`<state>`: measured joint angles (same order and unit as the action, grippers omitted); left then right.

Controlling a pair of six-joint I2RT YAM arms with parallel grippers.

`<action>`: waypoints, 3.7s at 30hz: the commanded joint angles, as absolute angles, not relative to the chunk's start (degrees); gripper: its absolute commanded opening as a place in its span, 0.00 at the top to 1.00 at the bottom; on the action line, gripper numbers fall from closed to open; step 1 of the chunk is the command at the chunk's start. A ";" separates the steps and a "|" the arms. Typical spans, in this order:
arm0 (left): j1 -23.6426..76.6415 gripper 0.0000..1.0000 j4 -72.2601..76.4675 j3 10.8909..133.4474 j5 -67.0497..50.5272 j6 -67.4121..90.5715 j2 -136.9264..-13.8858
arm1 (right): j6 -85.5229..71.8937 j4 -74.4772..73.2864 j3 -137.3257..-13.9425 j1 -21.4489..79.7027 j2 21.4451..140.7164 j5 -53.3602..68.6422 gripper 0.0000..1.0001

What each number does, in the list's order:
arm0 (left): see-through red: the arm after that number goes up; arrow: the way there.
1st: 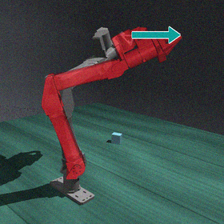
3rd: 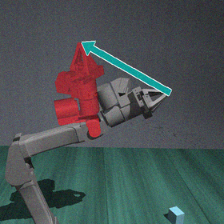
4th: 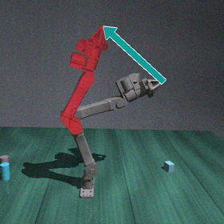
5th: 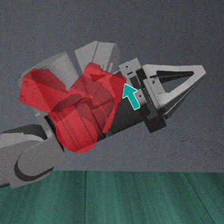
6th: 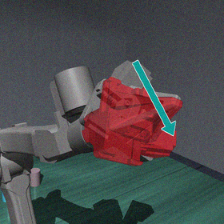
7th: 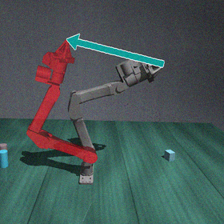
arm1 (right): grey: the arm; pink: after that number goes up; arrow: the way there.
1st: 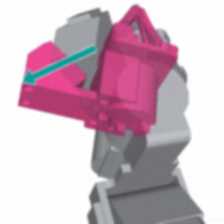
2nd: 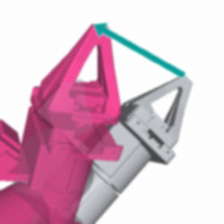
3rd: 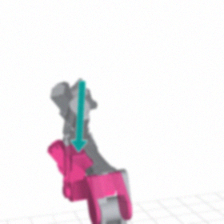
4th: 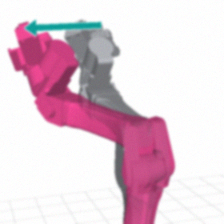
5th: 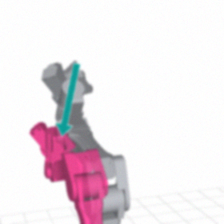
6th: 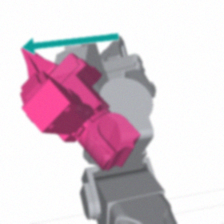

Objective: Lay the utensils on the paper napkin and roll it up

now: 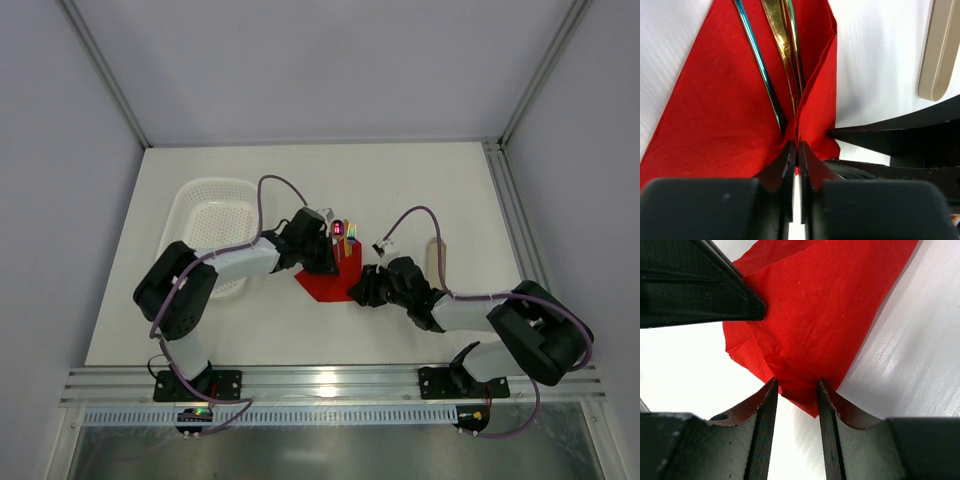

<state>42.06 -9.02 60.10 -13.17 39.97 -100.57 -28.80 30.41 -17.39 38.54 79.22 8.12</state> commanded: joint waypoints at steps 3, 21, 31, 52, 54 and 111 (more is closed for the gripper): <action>40.79 0.98 -7.56 58.98 -14.33 39.02 -100.99 | -28.30 26.91 -20.30 38.94 77.88 9.23 0.60; 39.11 1.00 -5.01 55.11 -16.08 38.85 -101.42 | -28.92 19.77 -25.13 38.94 73.03 8.70 0.71; 39.11 1.00 -3.34 53.70 -16.79 39.55 -101.95 | -28.91 21.79 -24.35 38.94 78.04 10.27 0.75; 39.11 1.00 -3.86 54.49 -16.70 38.59 -101.69 | -29.09 17.84 -23.65 39.73 74.96 11.69 0.76; 39.11 1.00 -4.31 55.10 -16.61 38.15 -101.86 | -29.62 19.16 -23.12 39.81 76.54 11.87 0.76; 42.72 1.00 -9.23 53.53 -9.49 36.12 -98.70 | -32.87 19.69 -21.88 40.17 80.24 15.91 0.94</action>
<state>43.05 -9.30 54.13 -10.90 37.10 -98.52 -32.18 16.80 -22.35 39.79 79.44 15.86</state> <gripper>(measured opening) 0.012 0.062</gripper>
